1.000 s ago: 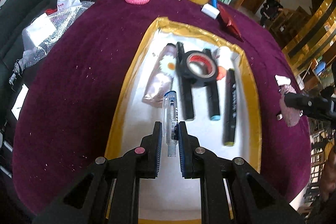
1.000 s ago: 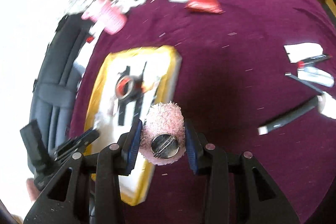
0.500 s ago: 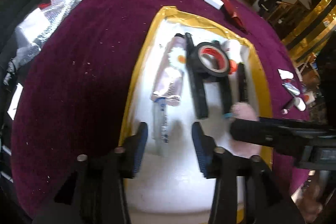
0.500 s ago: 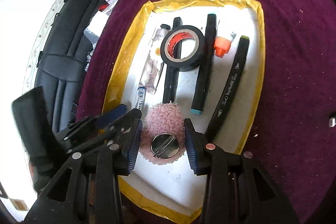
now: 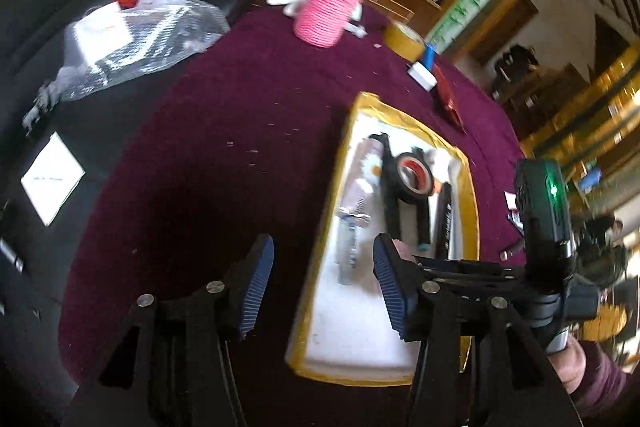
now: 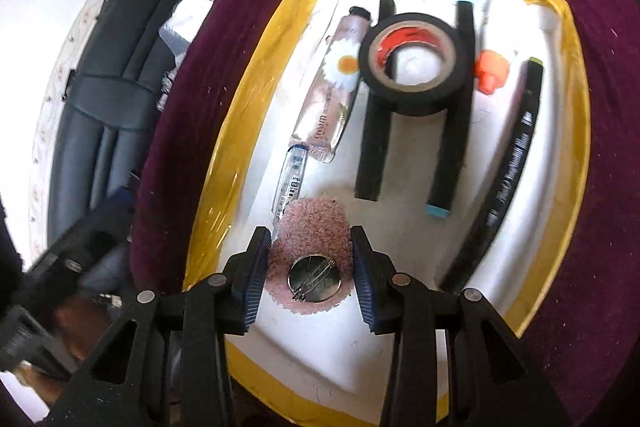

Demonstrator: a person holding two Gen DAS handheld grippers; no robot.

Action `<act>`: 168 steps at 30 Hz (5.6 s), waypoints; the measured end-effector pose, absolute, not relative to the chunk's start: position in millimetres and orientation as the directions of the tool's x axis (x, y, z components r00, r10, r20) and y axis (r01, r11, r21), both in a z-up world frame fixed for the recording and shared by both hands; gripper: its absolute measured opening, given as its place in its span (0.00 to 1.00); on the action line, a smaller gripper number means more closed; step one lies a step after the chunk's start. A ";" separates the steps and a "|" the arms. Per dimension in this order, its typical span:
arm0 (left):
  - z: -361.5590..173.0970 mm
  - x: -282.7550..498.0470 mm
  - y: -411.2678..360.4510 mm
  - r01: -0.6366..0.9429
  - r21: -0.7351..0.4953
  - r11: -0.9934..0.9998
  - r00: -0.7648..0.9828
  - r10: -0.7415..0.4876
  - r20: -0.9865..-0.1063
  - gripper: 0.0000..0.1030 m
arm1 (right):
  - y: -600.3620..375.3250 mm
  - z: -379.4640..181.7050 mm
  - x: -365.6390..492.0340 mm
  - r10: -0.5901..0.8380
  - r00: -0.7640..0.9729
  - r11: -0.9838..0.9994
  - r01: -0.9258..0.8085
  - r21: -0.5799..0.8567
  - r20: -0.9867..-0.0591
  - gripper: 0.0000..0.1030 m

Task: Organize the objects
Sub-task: 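Lower the pen into the tray with the left tool while the right tool places the pink puff, then open both tools and move them back over the remaining items, then grasp the long black marker with the left tool, then grasp the white bottle by its body with the right tool, then lower the black marker into the tray with the left tool while the right tool places the white bottle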

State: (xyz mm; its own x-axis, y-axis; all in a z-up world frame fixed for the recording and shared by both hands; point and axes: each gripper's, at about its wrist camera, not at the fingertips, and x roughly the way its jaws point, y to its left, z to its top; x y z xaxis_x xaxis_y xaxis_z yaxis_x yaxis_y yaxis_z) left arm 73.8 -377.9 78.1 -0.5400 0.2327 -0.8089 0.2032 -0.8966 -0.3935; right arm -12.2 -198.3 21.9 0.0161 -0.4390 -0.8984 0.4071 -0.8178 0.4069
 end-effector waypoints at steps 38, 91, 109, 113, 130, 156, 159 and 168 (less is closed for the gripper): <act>110.0 72.5 -328.9 0.083 -0.240 -0.967 -0.543 0.158 -0.824 0.53 | -8.8 68.5 -20.3 -0.401 -0.295 -0.914 0.069 0.399 -0.867 0.51; 10.9 -38.8 59.5 -0.499 -0.082 -0.863 -0.285 0.252 -0.925 0.11 | 289.5 48.0 -57.3 -0.257 -0.385 -0.951 -0.064 0.303 -0.886 0.91; 8.7 -29.2 28.0 -0.355 -0.230 -0.906 -0.273 0.336 -0.901 0.12 | 237.1 32.1 -97.7 -0.474 -0.205 -0.880 0.116 0.460 -0.856 0.92; 12.0 -35.0 35.6 -0.338 -0.209 -0.918 -0.303 0.316 -0.899 0.12 | 219.1 35.3 -96.8 -0.292 -0.259 -0.952 0.176 0.252 -0.921 0.92; 51.9 5.7 -17.6 -0.218 -0.303 -0.928 -0.372 0.366 -0.853 0.12 | 197.3 20.6 -109.8 -0.129 -0.268 -0.976 0.205 0.075 -0.955 0.31; 48.8 53.5 -216.5 0.005 -0.345 -0.938 -0.410 0.313 -0.857 0.12 | 0.8 79.4 -46.1 -0.609 -0.071 -0.778 0.249 0.577 -0.790 0.32; 34.1 53.1 -230.0 0.023 -0.357 -0.934 -0.381 0.322 -0.867 0.12 | -32.6 77.1 -37.7 -0.612 -0.044 -0.768 0.269 0.581 -0.790 0.32; 8.3 34.3 -242.6 0.025 -0.359 -0.933 -0.334 0.330 -0.883 0.12 | -82.6 52.4 -25.2 -0.573 -0.008 -0.795 0.250 0.553 -0.820 0.32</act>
